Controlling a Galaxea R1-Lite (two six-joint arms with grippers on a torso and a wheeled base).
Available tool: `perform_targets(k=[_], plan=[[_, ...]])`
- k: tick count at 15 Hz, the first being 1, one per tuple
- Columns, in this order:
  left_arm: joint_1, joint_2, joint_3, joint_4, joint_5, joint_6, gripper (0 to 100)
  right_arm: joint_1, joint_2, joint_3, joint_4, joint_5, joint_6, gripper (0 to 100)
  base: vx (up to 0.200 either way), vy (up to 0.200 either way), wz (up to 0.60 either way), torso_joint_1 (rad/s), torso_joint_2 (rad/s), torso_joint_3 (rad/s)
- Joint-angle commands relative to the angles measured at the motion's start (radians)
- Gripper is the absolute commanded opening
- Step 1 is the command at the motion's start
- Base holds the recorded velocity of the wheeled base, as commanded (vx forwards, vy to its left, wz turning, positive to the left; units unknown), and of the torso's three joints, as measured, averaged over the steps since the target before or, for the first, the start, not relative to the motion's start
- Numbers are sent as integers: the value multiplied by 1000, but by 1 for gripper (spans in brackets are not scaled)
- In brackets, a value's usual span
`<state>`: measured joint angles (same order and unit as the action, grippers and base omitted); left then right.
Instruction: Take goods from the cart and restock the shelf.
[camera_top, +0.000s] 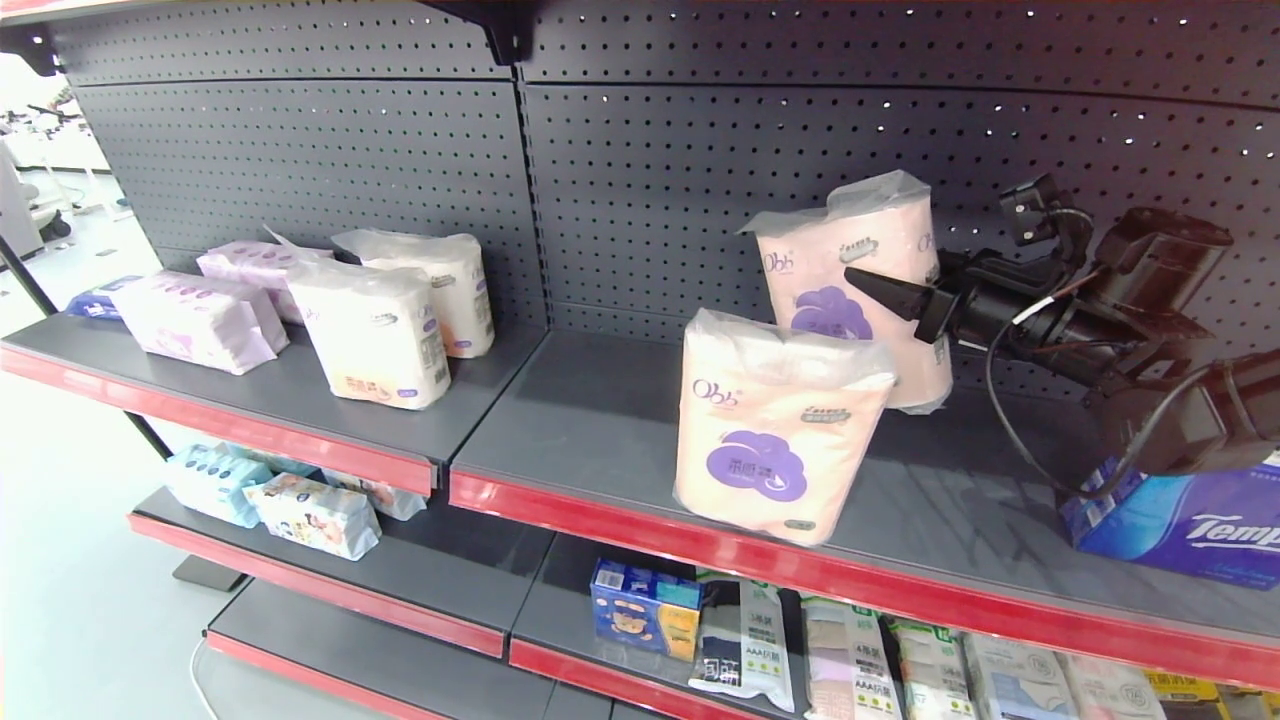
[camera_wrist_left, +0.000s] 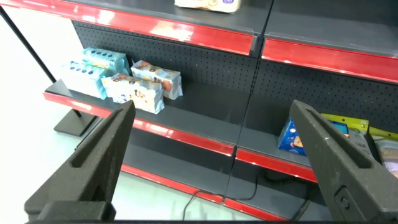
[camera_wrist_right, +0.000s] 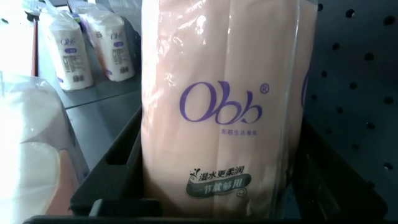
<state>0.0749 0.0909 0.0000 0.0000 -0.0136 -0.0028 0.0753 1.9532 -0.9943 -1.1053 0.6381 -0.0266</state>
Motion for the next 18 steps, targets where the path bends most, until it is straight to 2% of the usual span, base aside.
perform_targets(k=[1, 6, 18], plan=[[0, 0, 0, 0, 0, 0, 100, 0, 13, -3, 1, 0, -1, 0, 0, 0, 0, 0, 0, 0], [0, 0, 0, 0, 0, 0, 100, 17, 61, -32, -51, 0, 50, 0, 0, 0, 0, 0, 0, 0], [0, 0, 0, 0, 0, 0, 100, 31, 110, -52, -71, 25, 51, 0, 0, 0, 0, 0, 0, 0]])
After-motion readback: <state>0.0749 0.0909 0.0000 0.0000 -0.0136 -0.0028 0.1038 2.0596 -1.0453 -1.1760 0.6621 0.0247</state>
